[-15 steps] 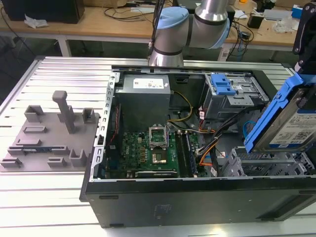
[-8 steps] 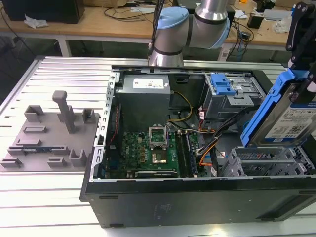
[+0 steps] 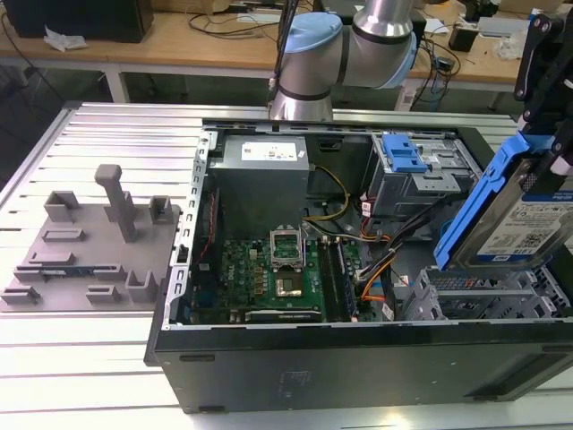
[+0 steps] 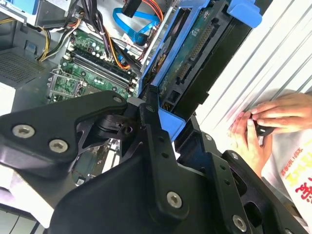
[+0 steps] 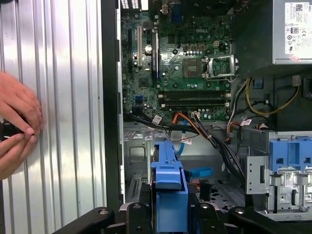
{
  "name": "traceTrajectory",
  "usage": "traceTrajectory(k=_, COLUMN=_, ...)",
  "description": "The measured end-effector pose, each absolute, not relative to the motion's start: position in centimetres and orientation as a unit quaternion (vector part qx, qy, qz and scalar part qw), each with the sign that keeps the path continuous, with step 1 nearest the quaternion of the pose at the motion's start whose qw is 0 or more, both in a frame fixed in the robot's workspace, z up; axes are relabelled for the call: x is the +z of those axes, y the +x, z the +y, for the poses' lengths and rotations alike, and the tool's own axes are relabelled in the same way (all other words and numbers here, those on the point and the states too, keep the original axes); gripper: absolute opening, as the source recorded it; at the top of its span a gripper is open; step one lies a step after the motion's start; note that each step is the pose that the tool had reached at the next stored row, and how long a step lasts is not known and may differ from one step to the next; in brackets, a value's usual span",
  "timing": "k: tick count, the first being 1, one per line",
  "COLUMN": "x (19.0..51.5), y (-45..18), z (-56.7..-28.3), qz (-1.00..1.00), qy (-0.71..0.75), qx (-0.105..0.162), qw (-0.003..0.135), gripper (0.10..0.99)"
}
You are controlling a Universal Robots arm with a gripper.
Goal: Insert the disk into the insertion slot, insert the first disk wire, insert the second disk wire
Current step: 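Insert the disk into the insertion slot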
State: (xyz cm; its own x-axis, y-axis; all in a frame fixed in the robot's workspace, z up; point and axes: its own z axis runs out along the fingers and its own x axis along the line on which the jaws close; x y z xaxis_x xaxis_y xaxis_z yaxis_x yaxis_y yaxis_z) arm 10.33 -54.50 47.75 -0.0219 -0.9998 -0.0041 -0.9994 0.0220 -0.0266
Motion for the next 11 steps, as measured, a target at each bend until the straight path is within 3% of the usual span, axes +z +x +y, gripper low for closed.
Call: traceTrajectory(k=11, x=47.54, y=10.35, z=-54.51, qz=0.715, qy=-0.699, qx=-0.008, qw=0.011, gripper=0.369)
